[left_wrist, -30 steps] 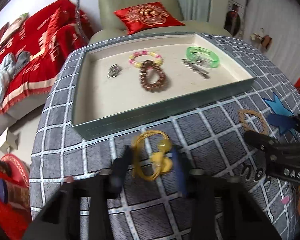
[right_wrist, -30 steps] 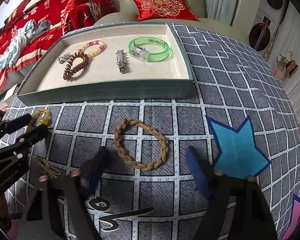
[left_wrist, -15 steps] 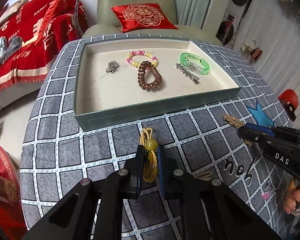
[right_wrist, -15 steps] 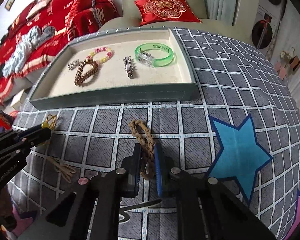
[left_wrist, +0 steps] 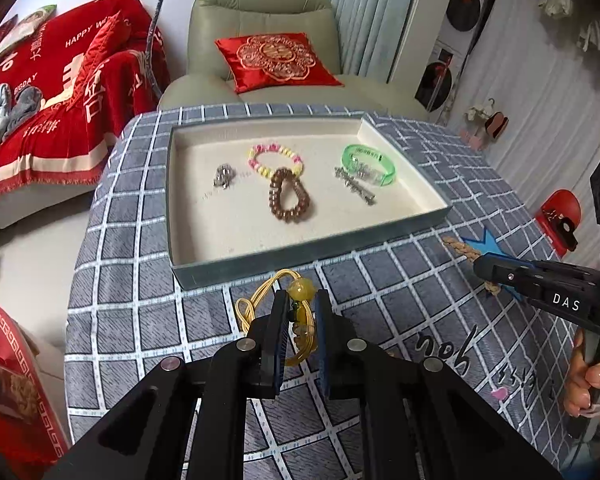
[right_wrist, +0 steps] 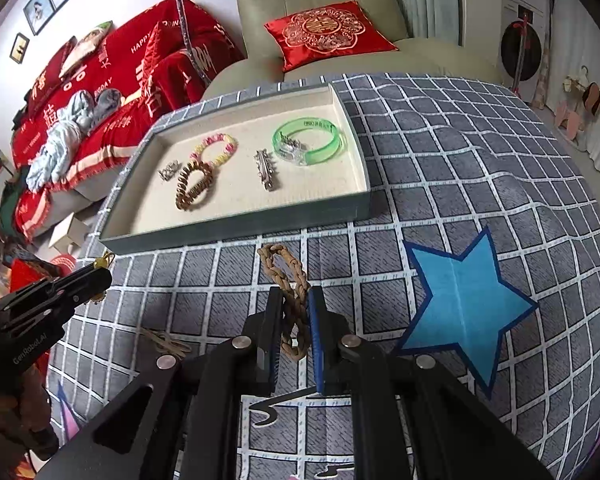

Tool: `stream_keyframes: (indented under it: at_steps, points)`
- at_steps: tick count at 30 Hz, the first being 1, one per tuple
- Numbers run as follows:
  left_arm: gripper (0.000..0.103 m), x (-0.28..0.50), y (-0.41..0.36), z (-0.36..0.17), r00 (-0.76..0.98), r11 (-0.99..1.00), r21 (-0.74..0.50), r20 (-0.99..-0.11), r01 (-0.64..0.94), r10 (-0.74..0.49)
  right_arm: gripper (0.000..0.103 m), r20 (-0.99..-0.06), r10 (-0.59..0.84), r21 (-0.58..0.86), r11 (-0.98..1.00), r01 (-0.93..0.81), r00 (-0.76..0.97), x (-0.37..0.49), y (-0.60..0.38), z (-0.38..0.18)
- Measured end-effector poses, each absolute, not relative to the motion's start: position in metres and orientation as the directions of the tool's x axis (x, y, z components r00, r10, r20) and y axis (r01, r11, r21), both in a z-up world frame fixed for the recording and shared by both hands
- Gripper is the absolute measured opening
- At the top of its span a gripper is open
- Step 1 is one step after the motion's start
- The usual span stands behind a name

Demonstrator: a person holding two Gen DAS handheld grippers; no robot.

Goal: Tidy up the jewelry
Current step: 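Carry both bracelets into the cream tray and open both tools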

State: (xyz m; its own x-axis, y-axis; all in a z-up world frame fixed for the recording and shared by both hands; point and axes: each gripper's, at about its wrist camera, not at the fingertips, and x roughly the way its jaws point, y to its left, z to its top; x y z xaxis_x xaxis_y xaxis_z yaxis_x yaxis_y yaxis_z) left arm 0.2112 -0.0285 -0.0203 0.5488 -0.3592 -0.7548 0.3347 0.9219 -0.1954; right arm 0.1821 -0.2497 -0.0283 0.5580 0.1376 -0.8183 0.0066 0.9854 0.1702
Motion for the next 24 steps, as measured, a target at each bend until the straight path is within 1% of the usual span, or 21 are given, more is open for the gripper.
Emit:
stream_keyframes:
  at_steps: [5,15,19,24]
  points:
    - [0.029,0.22,-0.022,-0.007,0.562,0.917,-0.229,-0.733,0.327,-0.384,0.014,-0.802,0.157,0.19,0.982,-0.003,0.577,0.19,-0.247,-0.013]
    - [0.029,0.259,-0.021,0.014,0.607,0.926,-0.191,-0.709,0.325,-0.359,0.014,-0.781,0.177,0.208,0.978,-0.018,0.599,0.222,-0.24,0.008]
    - [0.029,0.28,-0.023,0.013,0.604,0.929,-0.179,-0.717,0.323,-0.348,0.014,-0.786,0.18,0.215,0.976,-0.012,0.591,0.241,-0.238,0.007]
    - [0.029,0.305,-0.025,-0.004,0.565,0.934,-0.177,-0.756,0.311,-0.331,0.014,-0.803,0.167,0.206,0.979,0.004,0.572,0.266,-0.238,-0.002]
